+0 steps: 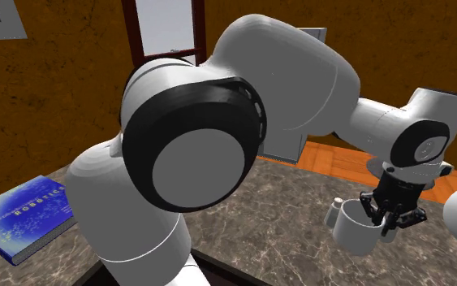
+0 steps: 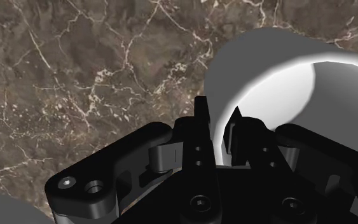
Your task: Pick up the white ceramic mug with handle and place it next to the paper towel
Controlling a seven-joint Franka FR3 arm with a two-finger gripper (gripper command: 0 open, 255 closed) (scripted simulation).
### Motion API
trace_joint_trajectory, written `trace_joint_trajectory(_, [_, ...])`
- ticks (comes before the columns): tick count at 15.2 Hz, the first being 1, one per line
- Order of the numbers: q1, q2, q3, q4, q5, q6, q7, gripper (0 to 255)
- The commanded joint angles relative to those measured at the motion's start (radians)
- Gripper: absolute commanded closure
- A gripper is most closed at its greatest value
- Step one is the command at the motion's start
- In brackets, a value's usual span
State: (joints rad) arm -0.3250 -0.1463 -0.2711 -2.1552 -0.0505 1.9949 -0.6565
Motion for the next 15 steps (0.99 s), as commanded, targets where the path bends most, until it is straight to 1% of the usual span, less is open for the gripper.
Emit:
trace_joint_trajectory(1, [0.000, 0.009, -0.001, -0.018, 0.002, 0.028, -0.002, 255])
trace_joint_trajectory(15, [-0.001, 0.092, -0.009, -0.128, 0.023, 0.218, -0.018, 255])
